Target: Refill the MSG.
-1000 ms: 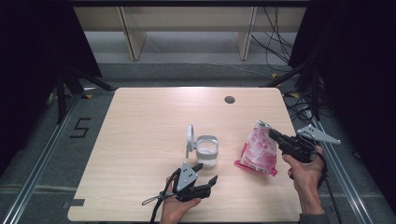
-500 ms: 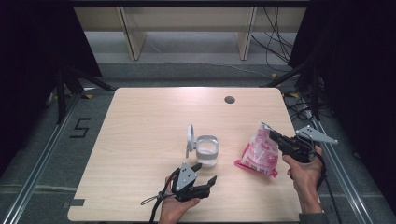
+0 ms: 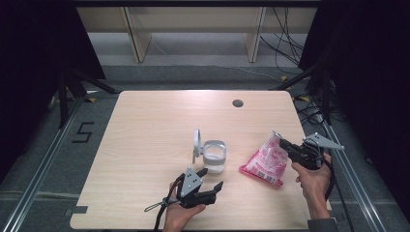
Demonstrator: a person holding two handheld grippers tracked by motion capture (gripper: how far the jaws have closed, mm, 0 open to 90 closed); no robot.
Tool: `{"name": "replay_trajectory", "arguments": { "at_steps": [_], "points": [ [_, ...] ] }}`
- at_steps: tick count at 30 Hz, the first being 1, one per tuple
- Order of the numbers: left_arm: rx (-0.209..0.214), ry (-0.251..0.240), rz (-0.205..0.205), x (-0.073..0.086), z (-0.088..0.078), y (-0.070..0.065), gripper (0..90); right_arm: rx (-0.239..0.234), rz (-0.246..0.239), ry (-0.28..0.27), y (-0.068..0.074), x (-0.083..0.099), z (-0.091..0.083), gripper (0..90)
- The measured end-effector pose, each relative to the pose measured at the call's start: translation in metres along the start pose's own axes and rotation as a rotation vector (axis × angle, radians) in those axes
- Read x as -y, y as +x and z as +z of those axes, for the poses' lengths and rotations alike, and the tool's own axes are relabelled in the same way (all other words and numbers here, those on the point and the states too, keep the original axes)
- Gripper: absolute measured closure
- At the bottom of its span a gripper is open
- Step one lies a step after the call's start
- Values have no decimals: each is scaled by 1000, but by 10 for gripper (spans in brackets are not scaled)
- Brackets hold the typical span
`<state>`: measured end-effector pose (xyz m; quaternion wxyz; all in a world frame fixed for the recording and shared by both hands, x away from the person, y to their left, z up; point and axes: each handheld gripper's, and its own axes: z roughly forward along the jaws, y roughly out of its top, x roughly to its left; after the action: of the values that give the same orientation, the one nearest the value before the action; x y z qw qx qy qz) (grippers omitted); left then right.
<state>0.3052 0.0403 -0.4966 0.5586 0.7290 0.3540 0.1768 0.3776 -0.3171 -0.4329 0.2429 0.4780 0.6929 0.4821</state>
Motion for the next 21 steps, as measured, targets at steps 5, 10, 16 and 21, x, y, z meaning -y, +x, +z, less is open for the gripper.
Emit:
{"name": "replay_trajectory", "arguments": {
  "at_steps": [5,10,16,21],
  "points": [
    [0,3,6,0,0,2,307,7,-4,17,-2,3,2,900],
    [-5,15,5,1,1,3,303,14,2,27,-3,4,3,896],
    [-10,17,3,0,-1,4,301,39,34,27,-7,8,5,872],
    [-6,14,-1,1,0,6,298,59,22,42,-14,11,5,869]
  ]
}}
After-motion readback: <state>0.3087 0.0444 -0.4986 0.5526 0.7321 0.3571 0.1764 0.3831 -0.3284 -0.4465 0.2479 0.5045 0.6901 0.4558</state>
